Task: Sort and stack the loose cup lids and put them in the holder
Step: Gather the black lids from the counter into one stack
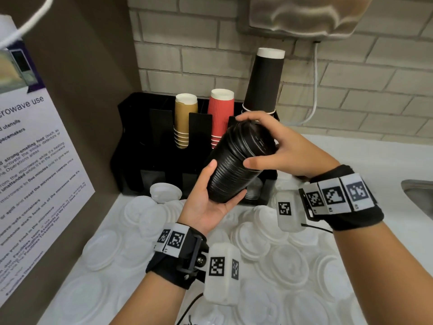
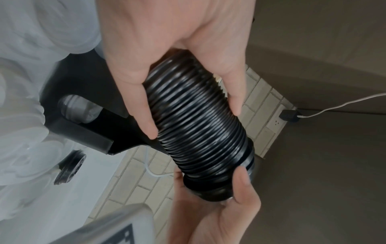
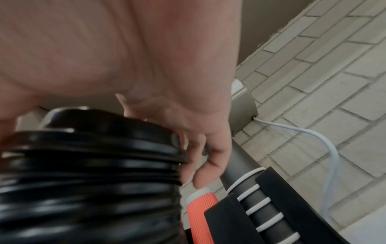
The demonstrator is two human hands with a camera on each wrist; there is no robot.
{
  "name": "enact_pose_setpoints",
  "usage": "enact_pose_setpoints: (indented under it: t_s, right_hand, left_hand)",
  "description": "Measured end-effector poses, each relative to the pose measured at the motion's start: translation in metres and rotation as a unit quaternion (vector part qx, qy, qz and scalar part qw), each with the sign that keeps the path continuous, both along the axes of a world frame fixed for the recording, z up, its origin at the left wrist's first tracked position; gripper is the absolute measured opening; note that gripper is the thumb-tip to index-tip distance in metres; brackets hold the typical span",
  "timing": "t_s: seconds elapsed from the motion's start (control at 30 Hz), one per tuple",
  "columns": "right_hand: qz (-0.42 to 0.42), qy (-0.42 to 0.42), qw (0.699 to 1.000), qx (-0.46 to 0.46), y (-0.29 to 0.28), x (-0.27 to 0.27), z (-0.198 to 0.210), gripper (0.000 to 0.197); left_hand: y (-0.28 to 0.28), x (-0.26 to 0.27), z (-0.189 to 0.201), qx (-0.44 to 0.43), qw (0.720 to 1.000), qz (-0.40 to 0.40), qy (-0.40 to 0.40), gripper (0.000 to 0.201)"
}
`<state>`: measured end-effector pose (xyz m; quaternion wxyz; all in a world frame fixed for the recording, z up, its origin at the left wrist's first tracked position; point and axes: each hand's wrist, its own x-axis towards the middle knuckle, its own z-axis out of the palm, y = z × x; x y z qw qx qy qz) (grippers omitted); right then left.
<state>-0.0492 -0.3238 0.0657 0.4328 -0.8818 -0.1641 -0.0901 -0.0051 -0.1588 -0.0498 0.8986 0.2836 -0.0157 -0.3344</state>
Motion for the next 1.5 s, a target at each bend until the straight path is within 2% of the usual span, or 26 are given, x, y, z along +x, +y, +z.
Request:
enact_pose_setpoints:
  t_s: [0.23,0.5,0.63,0.87,1.07,1.2,1.4,1.5]
  right_hand:
    - [0.036,0.03,0.998,-0.049,-0.006,0.004,0.017,0.068]
    - [0.03,0.004,0.998,-0.058,-0.001,0.007,0.013,0.071]
    - [0.031,-0.011,0.997,-0.072,0.0,0.008,0.013,0.072]
    - [0.048,0.022,0.996,-0.077,-0.001,0.011,0.017,0.072]
    - [0.031,0.024,0.999,-0.023,-0.009,0.013,0.024,0.076]
    - [0.042,0.027,0.997,-0.063,-0.002,0.012,0.017,0.076]
    - [0.047,0.05,0.991,-0.116,-0.004,0.017,0.025,0.076]
    - [0.048,0.034,0.992,-0.116,-0.004,0.017,0.022,0.078]
  left_hand:
    - [-0.001,-0.002,0.001,0.006,1.0,-0.013,-0.009,0.058]
    - [0.0,-0.004,0.006,-0.002,1.0,0.0,0.007,0.066]
    - [0.001,-0.004,0.008,-0.01,1.0,0.004,0.007,0.059]
    - [0.002,-0.004,0.005,-0.022,1.0,-0.002,0.005,0.064]
    - [0.002,-0.003,0.002,-0.063,0.998,-0.017,0.007,0.056]
    - [0.002,-0.003,0.003,-0.05,0.998,-0.024,0.0,0.046]
    - [0.002,-0.004,0.003,-0.031,0.999,-0.02,0.003,0.053]
    - [0.002,-0.002,0.003,-0.037,0.999,-0.018,0.008,0.053]
